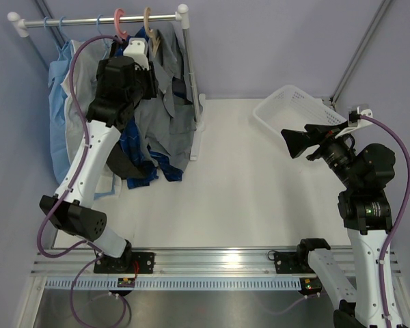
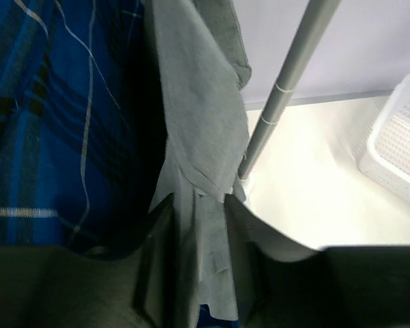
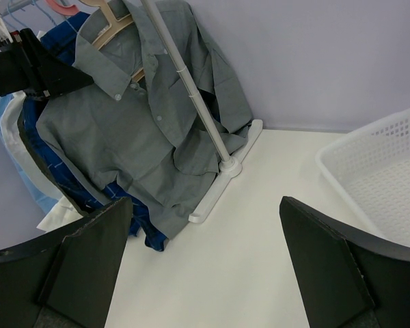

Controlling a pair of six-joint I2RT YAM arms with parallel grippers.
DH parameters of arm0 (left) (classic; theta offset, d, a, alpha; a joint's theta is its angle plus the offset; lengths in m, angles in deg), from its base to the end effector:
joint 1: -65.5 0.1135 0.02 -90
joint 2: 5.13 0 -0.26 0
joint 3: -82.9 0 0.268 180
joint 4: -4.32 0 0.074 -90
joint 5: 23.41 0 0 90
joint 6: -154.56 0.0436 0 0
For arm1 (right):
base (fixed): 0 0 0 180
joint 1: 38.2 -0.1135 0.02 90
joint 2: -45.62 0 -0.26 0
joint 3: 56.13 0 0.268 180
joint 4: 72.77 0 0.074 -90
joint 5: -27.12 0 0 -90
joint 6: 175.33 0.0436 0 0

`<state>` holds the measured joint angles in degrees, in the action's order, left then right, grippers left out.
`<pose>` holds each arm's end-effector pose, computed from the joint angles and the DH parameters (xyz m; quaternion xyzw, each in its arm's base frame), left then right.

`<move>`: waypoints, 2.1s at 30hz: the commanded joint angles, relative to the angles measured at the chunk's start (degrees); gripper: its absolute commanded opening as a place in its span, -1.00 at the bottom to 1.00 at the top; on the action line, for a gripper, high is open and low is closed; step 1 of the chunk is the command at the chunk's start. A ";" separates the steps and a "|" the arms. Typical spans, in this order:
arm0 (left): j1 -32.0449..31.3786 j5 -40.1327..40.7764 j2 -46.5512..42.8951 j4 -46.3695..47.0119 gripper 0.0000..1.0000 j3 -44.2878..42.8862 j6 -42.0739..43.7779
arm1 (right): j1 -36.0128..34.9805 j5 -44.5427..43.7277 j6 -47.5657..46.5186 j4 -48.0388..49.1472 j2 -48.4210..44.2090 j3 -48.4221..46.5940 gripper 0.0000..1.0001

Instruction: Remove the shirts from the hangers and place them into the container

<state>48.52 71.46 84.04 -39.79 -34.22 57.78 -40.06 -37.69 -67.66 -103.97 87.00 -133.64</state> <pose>0.3509 -0.1033 0.4664 0.0456 0.7979 -0.0903 0.5943 0.1537 0.0236 0.4531 -0.0684 0.6756 0.2673 0.6837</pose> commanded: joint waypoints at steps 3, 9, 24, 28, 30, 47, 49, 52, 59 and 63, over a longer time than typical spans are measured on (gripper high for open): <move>-0.25 2.17 2.59 1.74 -0.61 -5.50 -0.33 | -0.59 1.35 -0.62 1.83 -0.34 -0.20 0.99; -0.25 2.87 3.21 1.74 -0.93 -6.47 0.02 | -0.59 1.18 -0.88 1.74 -0.60 -0.02 0.99; -0.34 5.16 -3.91 4.45 -1.00 -6.57 6.35 | -0.77 1.62 -0.80 1.65 -0.60 -0.02 0.99; -0.25 4.98 -4.97 7.80 -1.00 -5.86 7.83 | -0.77 1.53 -0.88 1.21 -0.69 -0.20 0.99; -0.25 4.54 -4.97 8.68 -1.00 -6.38 7.84 | -0.77 1.35 -0.97 1.12 -0.78 -0.29 0.99; -0.25 0.52 -35.61 -1.77 -1.00 26.83 3.27 | -1.03 2.93 -0.97 2.79 0.80 0.24 0.99; -0.25 -2.56 -38.61 -3.70 -1.00 27.71 3.18 | -1.12 3.28 -1.23 2.53 0.89 0.07 0.99; -0.25 -10.11 -43.45 -5.64 -1.00 27.72 3.09 | -1.21 3.99 -1.59 2.35 1.07 -0.29 0.99; -0.25 -28.75 -43.29 -8.46 -1.00 14.20 1.96 | -1.38 3.02 -2.90 -0.55 2.91 -1.87 0.99; -0.25 -35.08 -40.22 -8.37 -1.00 4.71 0.29 | -1.38 2.85 -3.26 -0.28 2.73 -1.52 0.99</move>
<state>48.46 47.20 43.08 -53.54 -22.83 60.14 -40.83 -35.31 -69.67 -104.61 89.91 -133.56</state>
